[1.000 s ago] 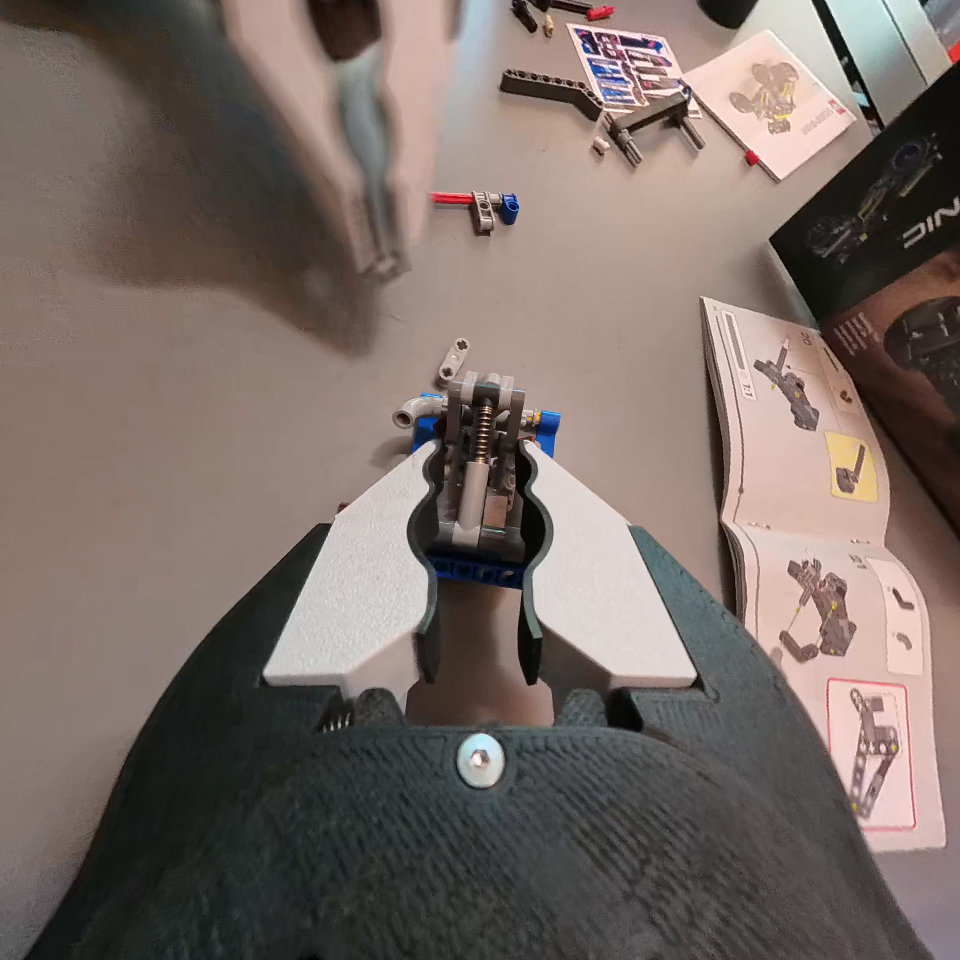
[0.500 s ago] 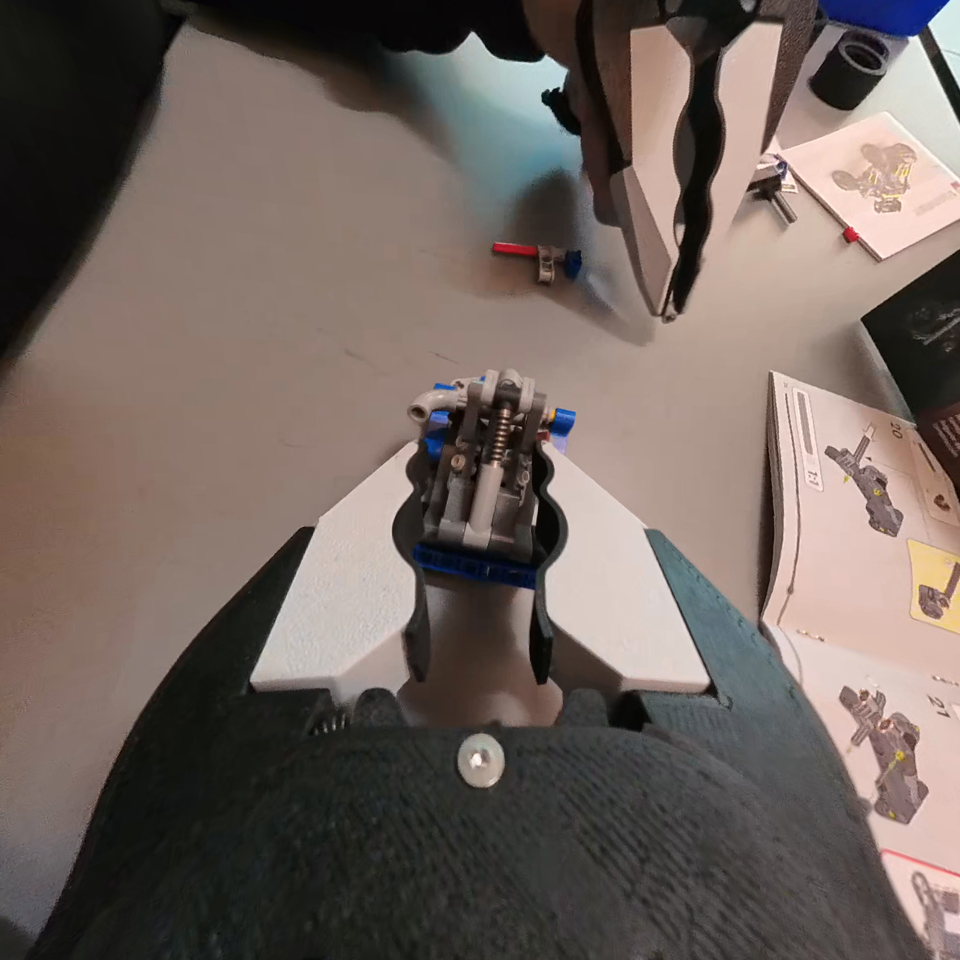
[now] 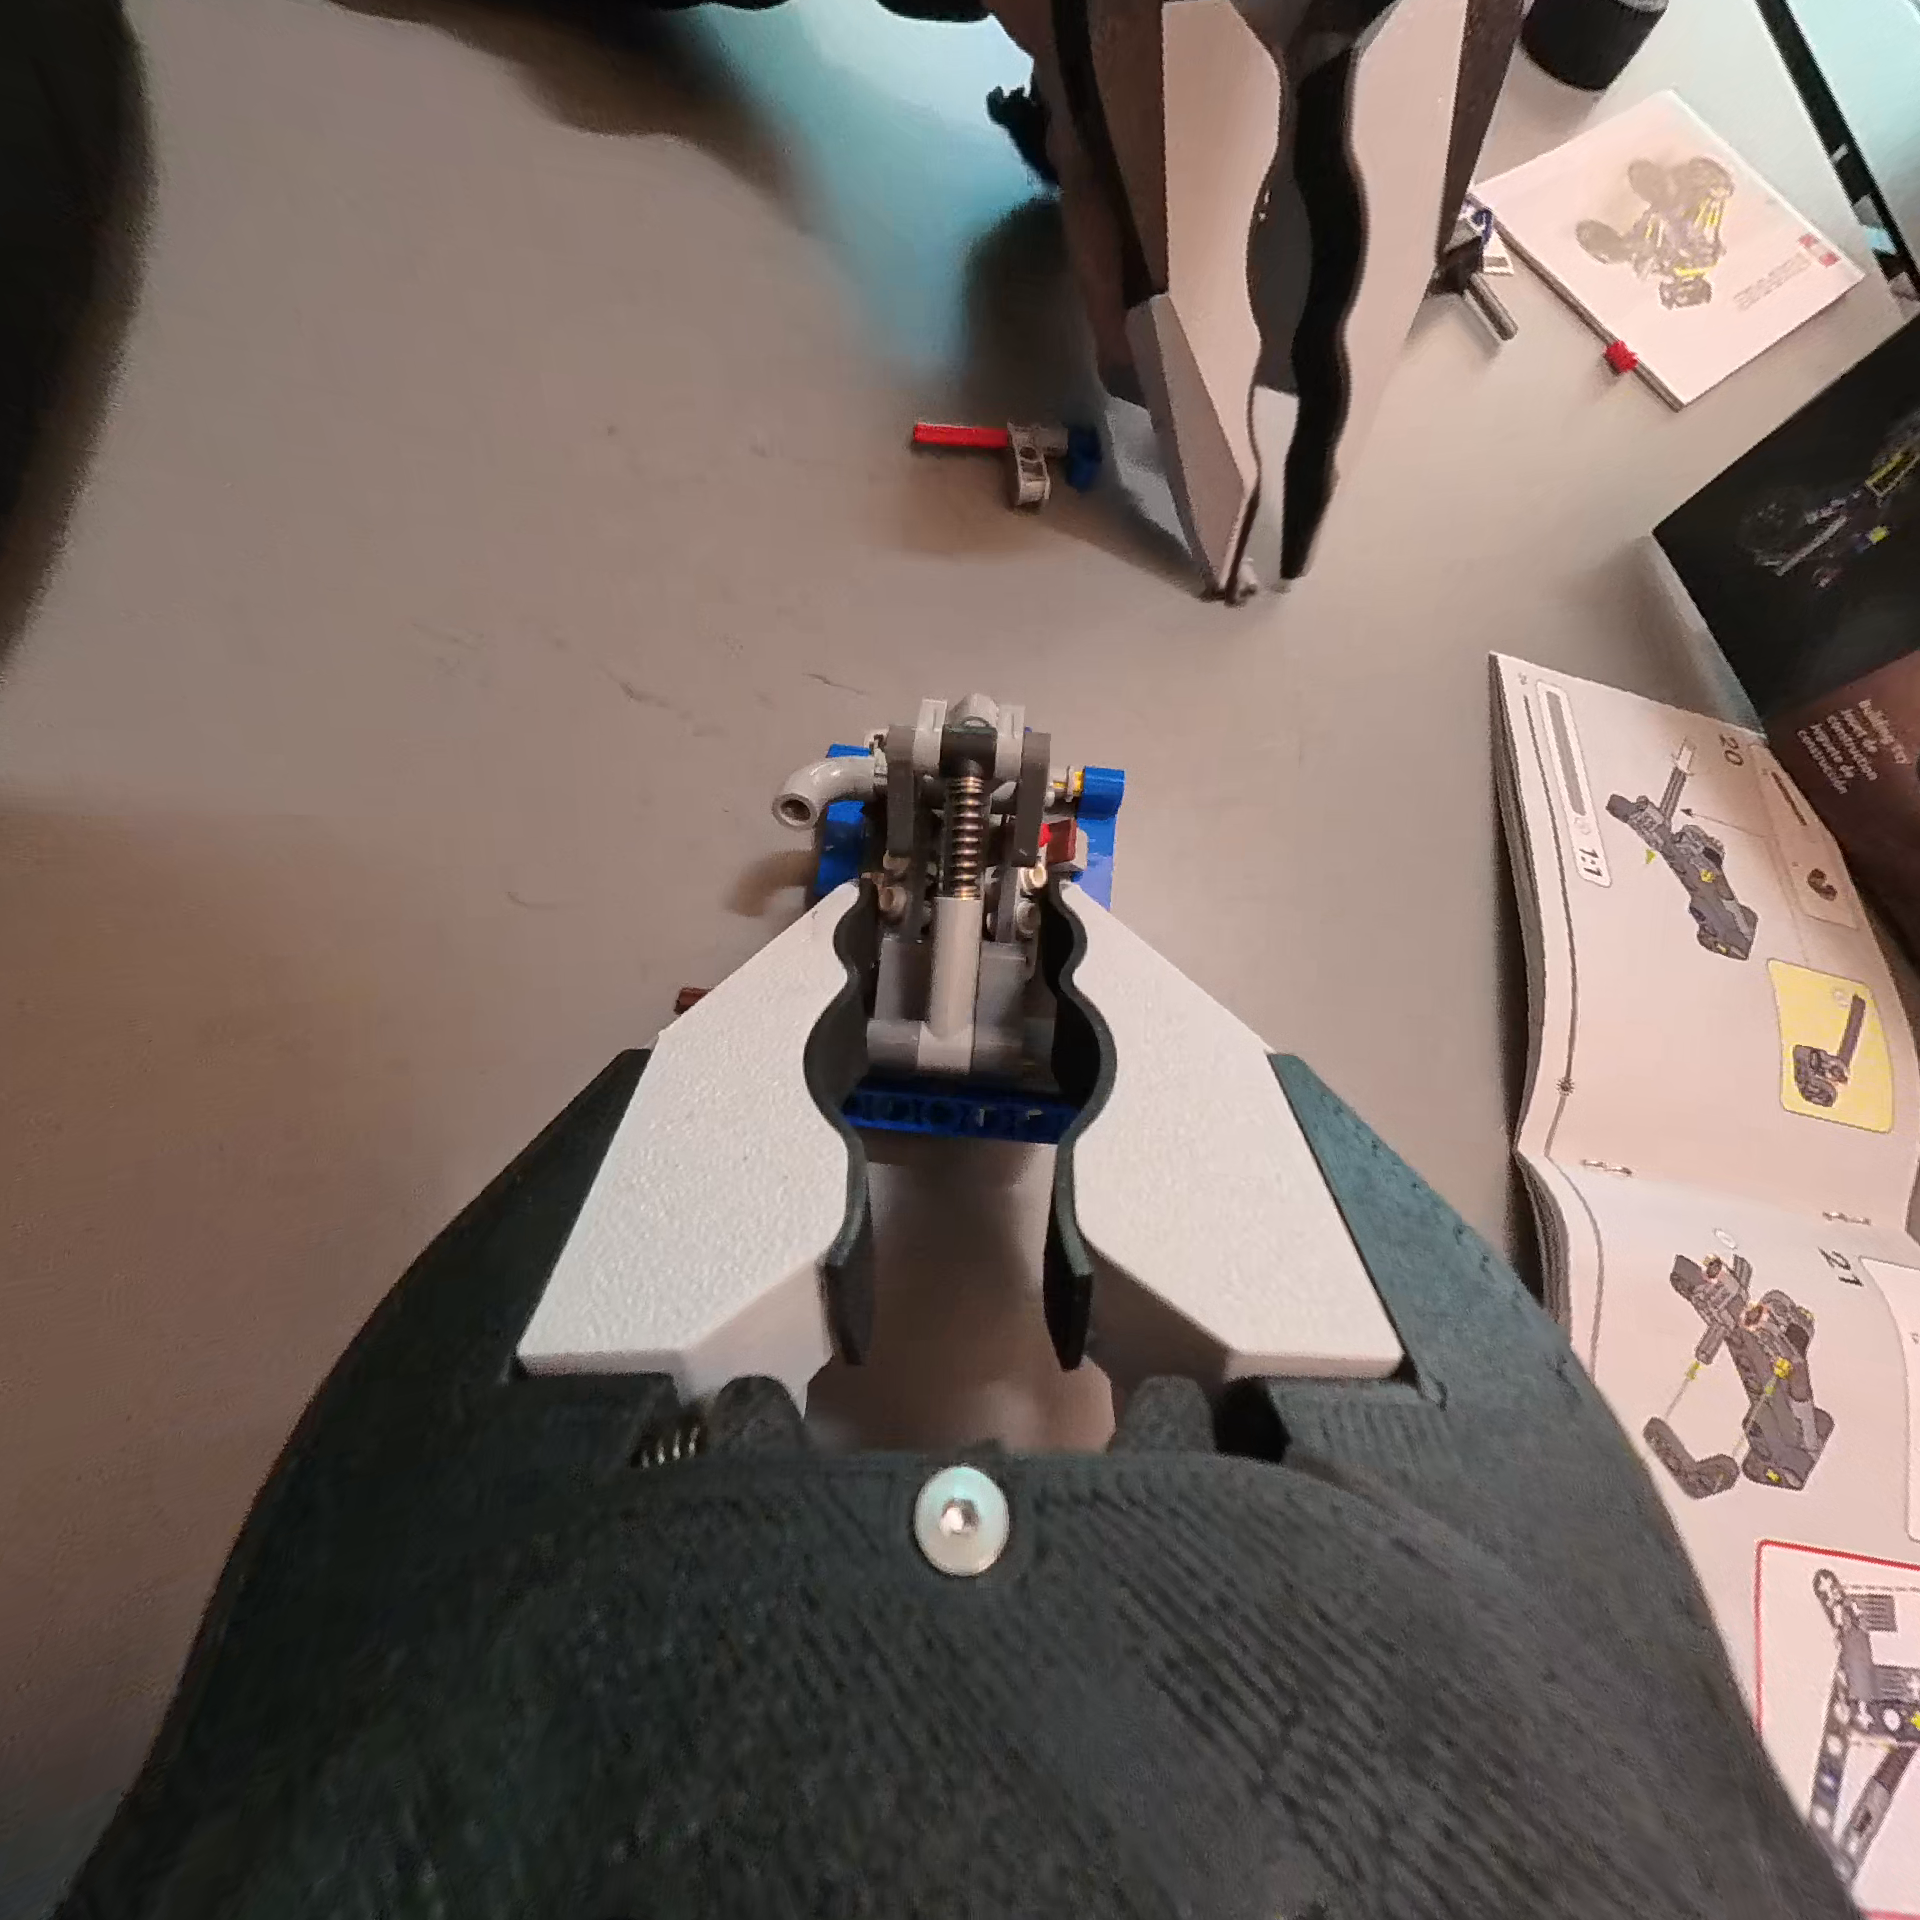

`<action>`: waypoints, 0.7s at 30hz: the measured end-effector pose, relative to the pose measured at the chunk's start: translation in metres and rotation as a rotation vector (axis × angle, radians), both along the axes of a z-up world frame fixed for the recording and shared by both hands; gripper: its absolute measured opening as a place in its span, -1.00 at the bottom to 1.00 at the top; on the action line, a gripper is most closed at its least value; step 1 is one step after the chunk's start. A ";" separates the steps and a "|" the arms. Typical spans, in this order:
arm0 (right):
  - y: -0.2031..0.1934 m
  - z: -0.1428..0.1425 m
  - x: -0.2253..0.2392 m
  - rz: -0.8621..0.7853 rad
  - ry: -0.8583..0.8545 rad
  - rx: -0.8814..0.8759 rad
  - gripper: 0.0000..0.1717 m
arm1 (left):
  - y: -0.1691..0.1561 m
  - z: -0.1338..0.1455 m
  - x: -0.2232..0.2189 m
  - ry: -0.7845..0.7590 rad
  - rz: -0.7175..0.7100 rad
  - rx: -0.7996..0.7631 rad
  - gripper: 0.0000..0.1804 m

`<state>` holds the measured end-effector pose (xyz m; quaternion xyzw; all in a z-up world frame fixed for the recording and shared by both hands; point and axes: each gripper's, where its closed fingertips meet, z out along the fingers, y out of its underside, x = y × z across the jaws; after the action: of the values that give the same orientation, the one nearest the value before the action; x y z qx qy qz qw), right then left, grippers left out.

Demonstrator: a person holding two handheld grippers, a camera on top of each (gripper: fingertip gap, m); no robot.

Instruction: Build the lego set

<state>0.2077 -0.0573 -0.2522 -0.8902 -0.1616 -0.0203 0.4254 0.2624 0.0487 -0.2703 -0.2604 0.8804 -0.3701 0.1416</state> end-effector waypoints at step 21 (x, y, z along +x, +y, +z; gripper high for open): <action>-0.011 0.002 -0.004 -0.289 0.060 -0.036 -0.65 | -0.009 0.038 -0.049 -0.007 0.022 -0.112 -0.70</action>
<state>0.2036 -0.0682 -0.2504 -0.9120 -0.0192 -0.0516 0.4065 0.2137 0.0394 -0.2321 -0.2761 0.8549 -0.4183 0.1336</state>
